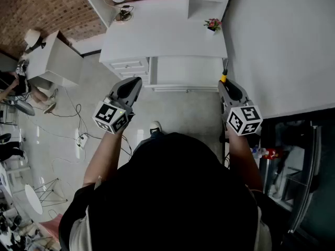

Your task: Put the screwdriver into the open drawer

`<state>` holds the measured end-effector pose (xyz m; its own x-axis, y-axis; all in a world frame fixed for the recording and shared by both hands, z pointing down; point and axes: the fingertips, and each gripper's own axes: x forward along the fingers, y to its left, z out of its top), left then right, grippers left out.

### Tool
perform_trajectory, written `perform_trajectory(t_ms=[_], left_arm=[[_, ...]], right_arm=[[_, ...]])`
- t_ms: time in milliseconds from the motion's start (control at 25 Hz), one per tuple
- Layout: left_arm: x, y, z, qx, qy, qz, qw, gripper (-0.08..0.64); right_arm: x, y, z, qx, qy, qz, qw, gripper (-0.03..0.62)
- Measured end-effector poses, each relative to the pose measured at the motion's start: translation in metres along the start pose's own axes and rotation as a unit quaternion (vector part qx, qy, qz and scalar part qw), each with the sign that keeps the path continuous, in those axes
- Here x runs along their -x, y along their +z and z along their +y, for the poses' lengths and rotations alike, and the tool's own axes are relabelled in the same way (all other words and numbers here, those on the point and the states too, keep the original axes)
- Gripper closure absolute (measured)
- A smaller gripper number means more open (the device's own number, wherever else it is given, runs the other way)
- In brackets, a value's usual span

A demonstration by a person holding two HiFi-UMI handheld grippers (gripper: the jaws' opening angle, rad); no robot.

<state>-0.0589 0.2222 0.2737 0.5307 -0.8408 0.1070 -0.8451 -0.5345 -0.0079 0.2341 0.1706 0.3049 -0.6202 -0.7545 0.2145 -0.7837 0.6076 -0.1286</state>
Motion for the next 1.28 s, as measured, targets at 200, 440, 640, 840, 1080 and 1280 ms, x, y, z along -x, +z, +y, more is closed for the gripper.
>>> perform_trajectory(t_ms=[200,440,640,840,1080,1280], left_arm=[[-0.001,0.010,-0.015,-0.003,-0.008,-0.005,0.9999,0.543],[-0.010,0.003,-0.023,-0.003,-0.012,0.001,0.9999,0.543],[-0.014,0.004,-0.024,-0.001,-0.013,0.001,0.9999,0.543],[-0.016,0.006,-0.030,0.019,-0.014,0.005,0.9997,0.543],[-0.017,0.002,-0.021,0.021,-0.006,0.007,0.9997,0.543],[-0.019,-0.001,-0.014,0.030,-0.007,0.007,0.9995,0.543]], right_arm=[[0.016,-0.012,-0.002,-0.006,-0.001,0.008,1.000,0.512],[0.023,-0.014,-0.019,-0.016,-0.004,0.007,1.000,0.514],[0.026,-0.013,-0.022,-0.028,0.000,-0.001,1.000,0.509],[0.025,-0.012,-0.027,-0.027,0.001,0.002,1.000,0.509],[0.019,-0.013,-0.030,-0.030,0.002,0.005,1.000,0.509],[0.016,-0.011,-0.030,-0.029,-0.004,0.008,1.000,0.509]])
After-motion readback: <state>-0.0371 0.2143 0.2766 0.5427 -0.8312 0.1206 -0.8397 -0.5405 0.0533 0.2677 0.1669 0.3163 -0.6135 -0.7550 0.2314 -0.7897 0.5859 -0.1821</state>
